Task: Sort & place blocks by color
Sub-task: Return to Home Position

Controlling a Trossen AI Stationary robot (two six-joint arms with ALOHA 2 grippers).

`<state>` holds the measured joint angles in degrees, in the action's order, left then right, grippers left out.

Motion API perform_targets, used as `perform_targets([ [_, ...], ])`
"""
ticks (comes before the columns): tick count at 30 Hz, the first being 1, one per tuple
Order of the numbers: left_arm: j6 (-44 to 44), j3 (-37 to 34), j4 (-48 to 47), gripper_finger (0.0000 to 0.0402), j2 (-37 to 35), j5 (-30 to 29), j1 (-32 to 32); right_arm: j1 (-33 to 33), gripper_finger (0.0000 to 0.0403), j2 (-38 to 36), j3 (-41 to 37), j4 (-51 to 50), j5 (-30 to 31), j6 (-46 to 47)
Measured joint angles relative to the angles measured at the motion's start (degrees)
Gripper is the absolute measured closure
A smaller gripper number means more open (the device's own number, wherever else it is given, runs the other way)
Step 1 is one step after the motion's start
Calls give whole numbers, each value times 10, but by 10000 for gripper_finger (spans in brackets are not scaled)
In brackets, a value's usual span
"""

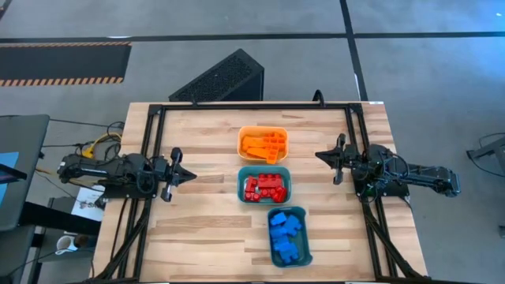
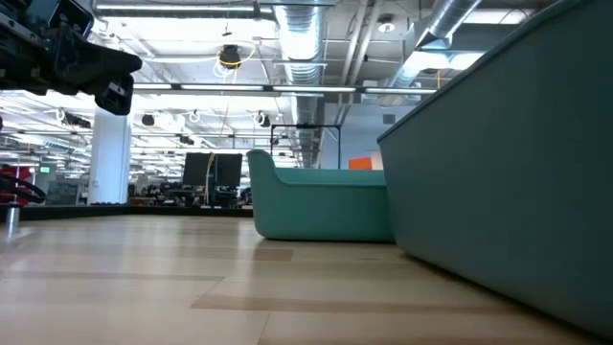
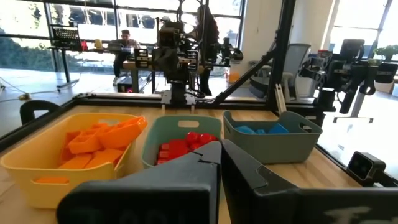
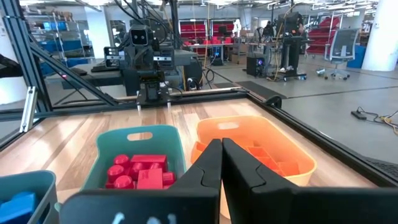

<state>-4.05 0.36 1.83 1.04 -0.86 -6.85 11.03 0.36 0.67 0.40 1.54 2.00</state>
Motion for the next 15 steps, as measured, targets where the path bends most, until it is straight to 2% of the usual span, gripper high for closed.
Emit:
perform_targets([
  [15,-1,0,0,401,0,0,0,0,376,0,0,0,0,0],
])
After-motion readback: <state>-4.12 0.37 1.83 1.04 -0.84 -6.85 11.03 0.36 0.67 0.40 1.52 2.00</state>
